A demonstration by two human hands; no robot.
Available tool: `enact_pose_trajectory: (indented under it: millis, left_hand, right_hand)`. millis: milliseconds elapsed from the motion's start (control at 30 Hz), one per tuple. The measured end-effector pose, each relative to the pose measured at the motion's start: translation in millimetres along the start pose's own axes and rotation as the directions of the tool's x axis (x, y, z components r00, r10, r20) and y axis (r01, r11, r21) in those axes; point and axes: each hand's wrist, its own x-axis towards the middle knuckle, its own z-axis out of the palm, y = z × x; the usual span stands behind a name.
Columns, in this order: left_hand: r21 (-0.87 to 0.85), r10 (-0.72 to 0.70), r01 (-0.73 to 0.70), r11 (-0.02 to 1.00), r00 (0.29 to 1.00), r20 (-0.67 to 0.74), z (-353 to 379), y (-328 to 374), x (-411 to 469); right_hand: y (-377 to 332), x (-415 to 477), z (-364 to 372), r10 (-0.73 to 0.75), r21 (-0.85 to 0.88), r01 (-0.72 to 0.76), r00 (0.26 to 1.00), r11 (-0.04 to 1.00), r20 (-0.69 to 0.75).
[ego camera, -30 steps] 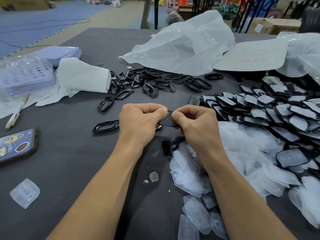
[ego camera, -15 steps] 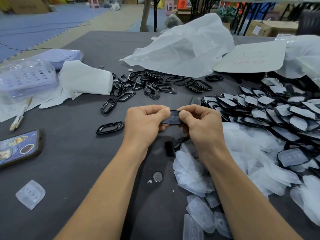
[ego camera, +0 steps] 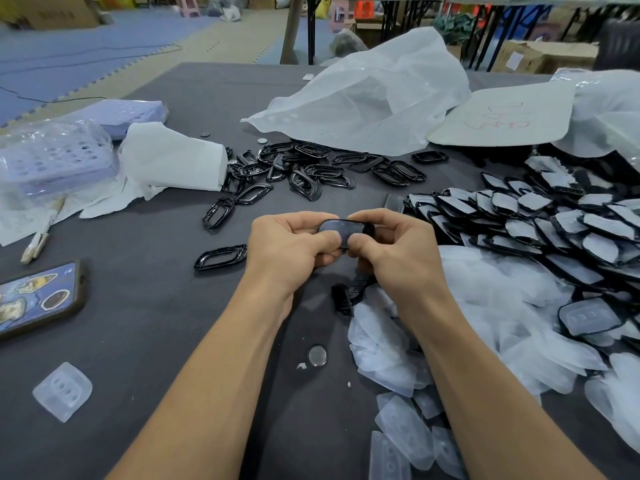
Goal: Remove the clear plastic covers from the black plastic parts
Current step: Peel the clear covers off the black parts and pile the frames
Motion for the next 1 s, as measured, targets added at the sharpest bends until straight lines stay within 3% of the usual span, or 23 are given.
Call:
enact_pose_trajectory:
  millis: [167, 333, 433, 567, 633, 733, 800, 900, 1000]
  left_hand:
    - [0.011, -0.002, 0.002, 1.0, 1.0, -0.025, 4, -1, -1]
    - [-0.028, -0.044, 0.042, 0.999, 0.995, -0.085, 2, 0, 3]
    - [-0.019, -0.055, 0.054, 0.998, 0.996, -0.077, 2, 0, 2]
    - [0.106, 0.075, -0.056, 0.993, 0.98, -0.183, 0, -1, 4]
    - [0.235, 0.18, -0.112, 0.965, 0.94, -0.29, -10, 0, 6]
    - [0.475, 0.296, -0.08, 0.877, 0.867, -0.401, -32, 10, 5]
    - [0.61, 0.301, 0.02, 0.793, 0.856, -0.42, -48, 18, 3]
    - [0.812, 0.25, 0.175, 0.557, 0.897, -0.365, -65, 26, 3]
    - [0.916, 0.143, 0.213, 0.341, 0.951, -0.274, -71, 30, 1]
  right_hand:
    - [1, -1, -1, 0.033, -0.018, -0.034, 0.997, 0.999, -0.069]
    - [-6, -10, 0, -0.187, -0.405, 0.164, 0.982, 0.9, -0.018]
    - [-10, -12, -1, -0.209, -0.496, 0.178, 0.978, 0.85, -0.007]
    - [-13, -6, -16, -0.254, -0.546, 0.169, 0.963, 0.82, -0.084]
    - [-13, 1, -33, -0.319, -0.627, 0.113, 0.92, 0.771, -0.226]
    - [-16, 10, -63, -0.265, -0.675, -0.18, 0.824, 0.715, -0.501]
    - [-17, 10, -69, -0.224, -0.703, -0.273, 0.82, 0.657, -0.527]
    - [-17, 5, -49, -0.251, -0.759, -0.162, 0.883, 0.631, -0.397]
    - [-15, -1, -21, -0.219, -0.747, 0.032, 0.963, 0.664, -0.154]
